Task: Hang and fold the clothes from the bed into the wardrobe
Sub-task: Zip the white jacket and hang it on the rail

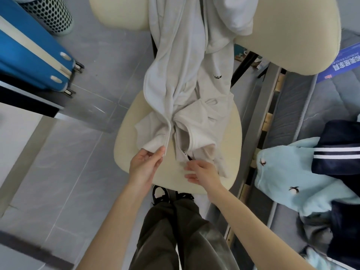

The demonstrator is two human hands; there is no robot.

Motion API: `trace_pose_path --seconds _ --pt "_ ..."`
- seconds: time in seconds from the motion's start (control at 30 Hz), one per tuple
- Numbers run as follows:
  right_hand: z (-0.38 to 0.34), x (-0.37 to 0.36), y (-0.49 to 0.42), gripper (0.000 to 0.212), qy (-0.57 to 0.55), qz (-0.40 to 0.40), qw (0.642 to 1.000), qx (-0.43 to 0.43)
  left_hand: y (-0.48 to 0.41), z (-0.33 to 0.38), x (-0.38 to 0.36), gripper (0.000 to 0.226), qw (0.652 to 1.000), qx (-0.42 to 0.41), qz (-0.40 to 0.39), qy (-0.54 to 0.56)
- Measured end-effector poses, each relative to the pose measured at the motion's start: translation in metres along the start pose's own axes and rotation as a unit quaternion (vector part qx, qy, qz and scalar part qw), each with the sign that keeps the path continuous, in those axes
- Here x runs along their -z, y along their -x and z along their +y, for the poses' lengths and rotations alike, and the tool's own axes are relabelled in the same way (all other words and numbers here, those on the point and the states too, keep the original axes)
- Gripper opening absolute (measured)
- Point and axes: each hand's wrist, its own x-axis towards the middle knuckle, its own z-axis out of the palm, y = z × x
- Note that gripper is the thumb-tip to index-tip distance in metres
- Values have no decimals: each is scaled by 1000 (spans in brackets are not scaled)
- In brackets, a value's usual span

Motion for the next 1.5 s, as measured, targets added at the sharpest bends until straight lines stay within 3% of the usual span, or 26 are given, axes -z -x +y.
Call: trace_pose_path --seconds 0.07,0.2,0.43,0.47,0.57,0.67,0.83,0.93,1.0,1.13,1.2,1.27,1.4,1.43,1.5 --pt "3 -12 2 19 -106 -3 994 -36 0 -3 1 12 1000 3 -1 -1" --pt "-3 -29 -14 29 -94 187 978 -6 -2 -11 0 11 1000 6 1 -12" --pt "-24 -34 -45 89 -178 134 972 -75 -5 -15 0 14 996 11 -4 -87" --pt "-23 -30 -49 83 -153 142 976 -64 -5 -13 -1 13 995 7 -5 -103" --pt "-14 -11 -56 32 47 168 984 22 -8 -8 -7 25 983 -17 -44 -179" --pt "-5 1 -54 28 152 149 974 74 -14 -2 -23 45 952 -40 -118 -278" --pt "-1 9 -46 10 200 90 965 140 -31 -5 -58 48 894 -128 -207 -376" --pt "1 17 -45 7 190 79 966 156 -41 -14 -67 25 840 -190 -173 -478" --pt "3 22 -46 13 153 73 975 142 -47 -15 -70 19 826 -227 -146 -495" --pt "2 24 -37 12 124 51 986 102 -52 -3 -75 29 872 -203 -174 -410" --pt "-1 21 -31 17 95 31 993 66 -50 2 -77 16 915 -140 -194 -325" --pt "-4 16 -22 15 -17 -45 999 23 -48 5 -77 9 944 -79 -196 -252" --pt "-5 24 -7 38 -318 -221 922 -22 -46 11 -76 8 960 -43 -190 -202" --pt "-4 26 -5 39 -329 -235 914 -24 -45 12 -75 9 959 -41 -194 -201" --pt "-2 25 -1 29 -283 -220 934 -11 -44 13 -72 10 961 -27 -194 -197"
